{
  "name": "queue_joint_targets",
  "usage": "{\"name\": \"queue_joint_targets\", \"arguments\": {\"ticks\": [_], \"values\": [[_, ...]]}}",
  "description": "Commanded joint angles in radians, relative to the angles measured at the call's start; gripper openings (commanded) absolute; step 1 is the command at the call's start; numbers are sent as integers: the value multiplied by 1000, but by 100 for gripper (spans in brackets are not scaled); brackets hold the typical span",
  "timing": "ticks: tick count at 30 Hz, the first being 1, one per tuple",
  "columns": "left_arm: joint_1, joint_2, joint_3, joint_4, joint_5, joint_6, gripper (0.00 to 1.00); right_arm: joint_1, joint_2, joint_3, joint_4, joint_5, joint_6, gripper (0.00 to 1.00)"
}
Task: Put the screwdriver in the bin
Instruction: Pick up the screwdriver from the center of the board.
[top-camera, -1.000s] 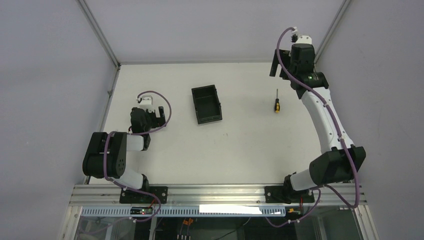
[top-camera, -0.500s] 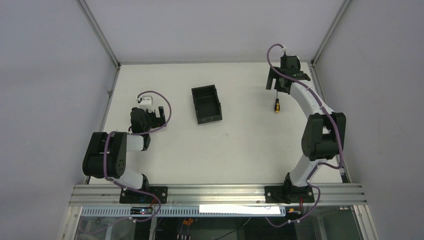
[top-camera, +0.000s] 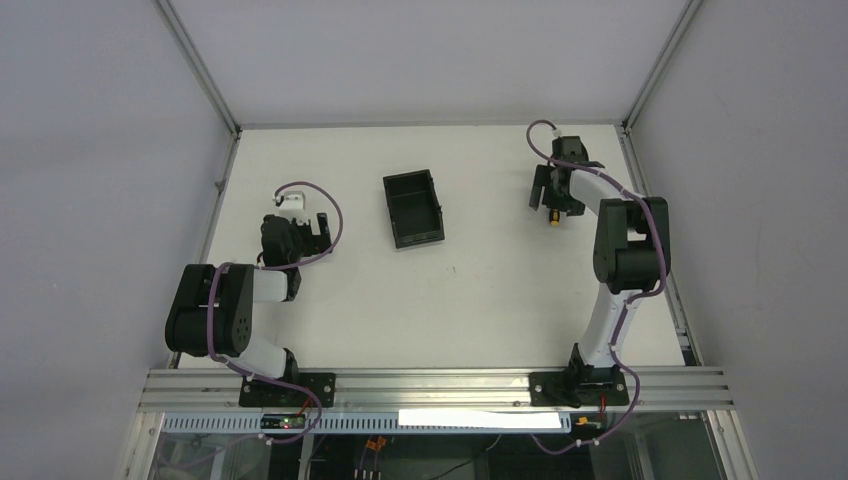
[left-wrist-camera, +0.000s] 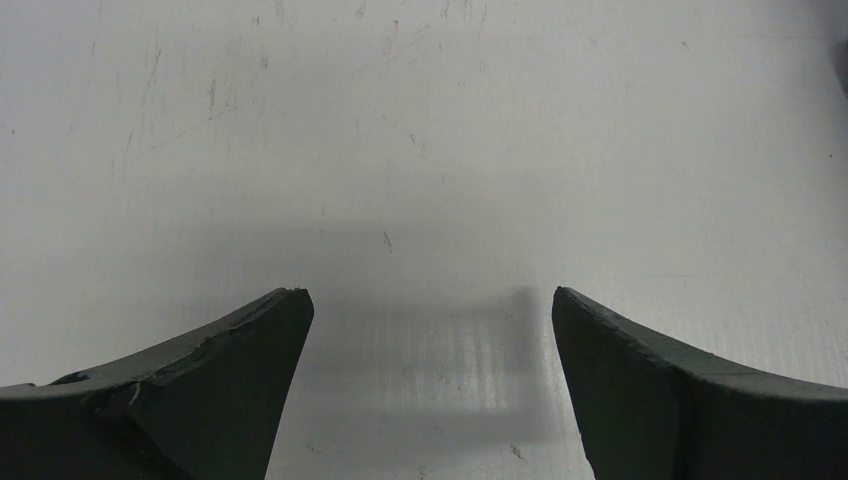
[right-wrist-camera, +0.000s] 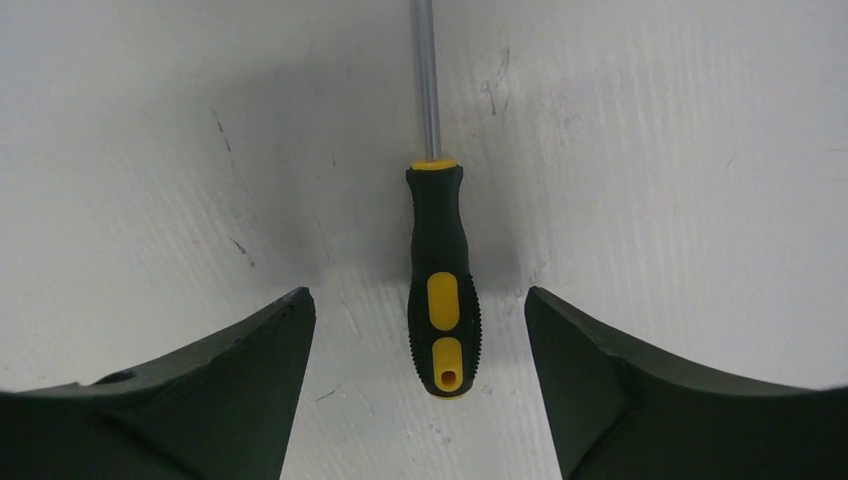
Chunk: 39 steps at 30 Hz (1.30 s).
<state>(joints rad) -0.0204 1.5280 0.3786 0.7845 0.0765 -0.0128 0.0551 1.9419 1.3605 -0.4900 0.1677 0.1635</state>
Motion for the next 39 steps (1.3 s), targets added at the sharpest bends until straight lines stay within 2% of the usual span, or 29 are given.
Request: {"name": "queue_joint_targets", "arguments": {"ticks": [1, 8, 14, 29, 33, 39], "values": [[-8, -21, 0, 27, -20, -4, 99, -15, 11, -1, 55, -23, 23, 74], [-9, -20, 0, 27, -20, -4, 99, -27, 35, 0, 63, -33, 15, 48], [-8, -20, 0, 28, -20, -4, 99, -29, 28, 13, 48, -30, -1, 19], [-9, -20, 0, 27, -19, -4, 99, -27, -172, 71, -69, -46, -38, 15], [-9, -21, 0, 28, -20, -4, 99, -28, -218, 115, -127, -63, -49, 9], [-9, -20, 0, 27, -20, -4, 99, -28, -293, 199, -204, -64, -65, 9]]}}
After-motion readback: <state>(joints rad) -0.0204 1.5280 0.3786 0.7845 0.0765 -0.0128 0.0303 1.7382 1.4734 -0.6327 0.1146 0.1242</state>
